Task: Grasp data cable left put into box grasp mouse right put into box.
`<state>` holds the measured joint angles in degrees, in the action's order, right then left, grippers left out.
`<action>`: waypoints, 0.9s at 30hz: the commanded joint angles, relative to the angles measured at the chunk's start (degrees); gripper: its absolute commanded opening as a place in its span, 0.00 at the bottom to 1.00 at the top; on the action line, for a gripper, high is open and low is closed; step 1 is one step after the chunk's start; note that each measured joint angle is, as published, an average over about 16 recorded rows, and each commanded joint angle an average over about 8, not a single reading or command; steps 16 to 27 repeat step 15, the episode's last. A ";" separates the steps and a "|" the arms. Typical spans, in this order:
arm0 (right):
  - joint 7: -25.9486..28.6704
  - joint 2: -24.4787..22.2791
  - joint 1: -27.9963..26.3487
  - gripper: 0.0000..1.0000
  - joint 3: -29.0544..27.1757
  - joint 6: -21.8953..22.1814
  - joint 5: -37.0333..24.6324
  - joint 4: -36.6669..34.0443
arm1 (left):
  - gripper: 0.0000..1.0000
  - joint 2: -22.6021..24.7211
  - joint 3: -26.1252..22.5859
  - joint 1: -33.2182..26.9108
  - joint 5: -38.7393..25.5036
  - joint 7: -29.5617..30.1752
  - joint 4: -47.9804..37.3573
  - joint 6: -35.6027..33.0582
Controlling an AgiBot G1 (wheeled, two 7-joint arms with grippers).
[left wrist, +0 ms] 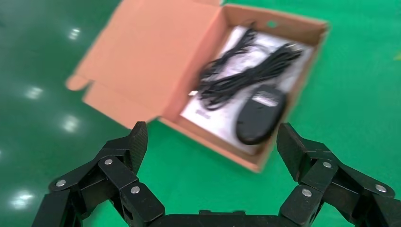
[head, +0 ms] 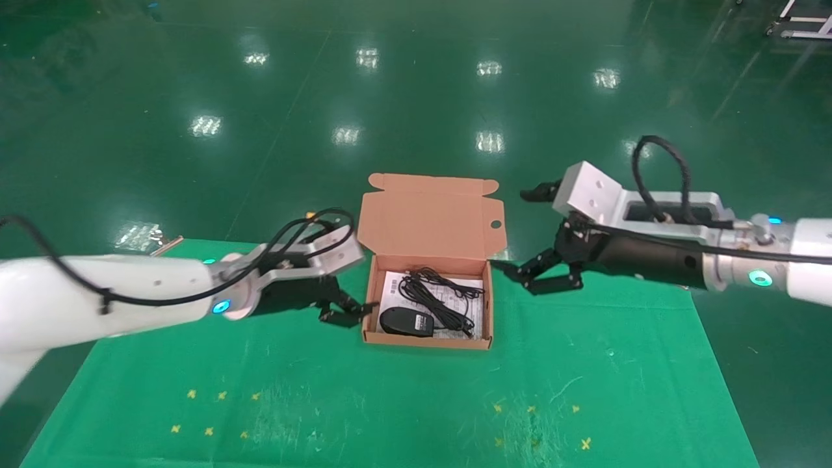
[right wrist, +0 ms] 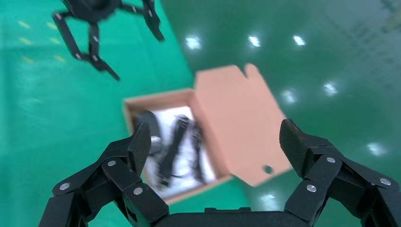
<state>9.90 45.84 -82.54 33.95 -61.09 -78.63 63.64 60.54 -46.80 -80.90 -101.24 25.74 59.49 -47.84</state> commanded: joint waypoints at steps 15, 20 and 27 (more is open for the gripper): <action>0.33 -4.23 8.19 1.00 -7.00 -9.61 14.36 3.88 | 1.00 -9.70 11.70 7.35 22.58 -5.70 5.36 -14.39; 0.33 -4.23 8.19 1.00 -7.00 -9.61 14.36 3.88 | 1.00 -9.70 11.70 7.35 22.58 -5.70 5.36 -14.39; 0.33 -4.23 8.19 1.00 -7.00 -9.61 14.36 3.88 | 1.00 -9.70 11.70 7.35 22.58 -5.70 5.36 -14.39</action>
